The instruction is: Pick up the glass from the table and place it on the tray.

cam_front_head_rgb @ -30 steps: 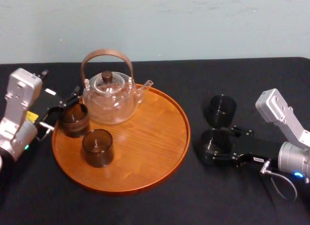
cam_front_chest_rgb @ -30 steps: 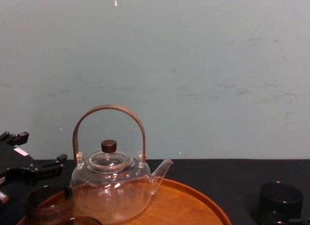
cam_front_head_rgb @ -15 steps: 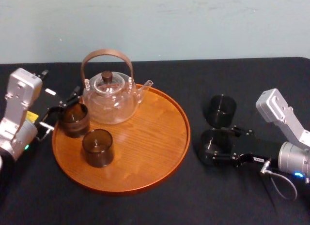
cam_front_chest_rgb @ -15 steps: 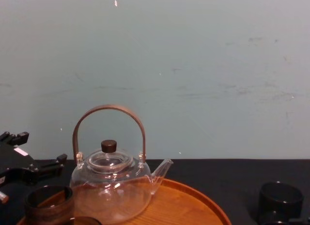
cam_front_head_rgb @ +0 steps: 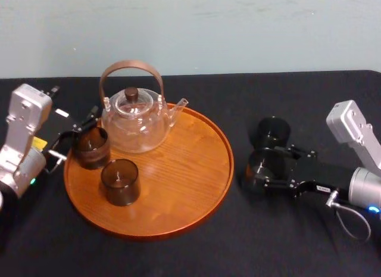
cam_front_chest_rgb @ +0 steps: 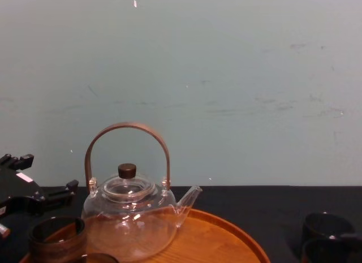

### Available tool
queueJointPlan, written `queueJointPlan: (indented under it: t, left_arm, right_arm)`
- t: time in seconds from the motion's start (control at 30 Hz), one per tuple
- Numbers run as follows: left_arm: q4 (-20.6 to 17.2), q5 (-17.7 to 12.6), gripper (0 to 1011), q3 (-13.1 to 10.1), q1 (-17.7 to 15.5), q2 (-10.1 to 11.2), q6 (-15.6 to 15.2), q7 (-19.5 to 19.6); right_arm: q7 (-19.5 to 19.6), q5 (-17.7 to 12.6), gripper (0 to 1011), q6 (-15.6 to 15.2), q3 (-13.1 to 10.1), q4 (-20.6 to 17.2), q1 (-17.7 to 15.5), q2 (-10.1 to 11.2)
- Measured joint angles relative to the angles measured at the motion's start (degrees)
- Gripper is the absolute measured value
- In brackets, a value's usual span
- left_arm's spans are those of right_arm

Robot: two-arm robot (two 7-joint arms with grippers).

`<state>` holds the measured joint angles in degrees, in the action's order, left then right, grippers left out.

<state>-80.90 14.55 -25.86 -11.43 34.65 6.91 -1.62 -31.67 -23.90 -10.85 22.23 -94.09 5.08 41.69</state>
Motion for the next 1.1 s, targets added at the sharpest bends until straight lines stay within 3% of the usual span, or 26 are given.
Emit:
queueJointPlan:
  t: [0.43,0.67,1.1]
  left_arm:
    - [0.0,0.0,1001,0.0,0.0,0.0,0.0,0.0]
    - [0.0,0.0,1001,0.0,0.0,0.0,0.0,0.0]
    - [0.0,0.0,1001,0.0,0.0,0.0,0.0,0.0]
  right_arm:
    - [-2.5,-0.8,898,1.3,0.4,-1.2,2.1,1.1]
    - [-3.7,0.1,898,1.7,2.6,0.5,5.6,-0.3]
    - [-5.4,1.8,898,2.6,7.6,4.0,11.8,-5.1]
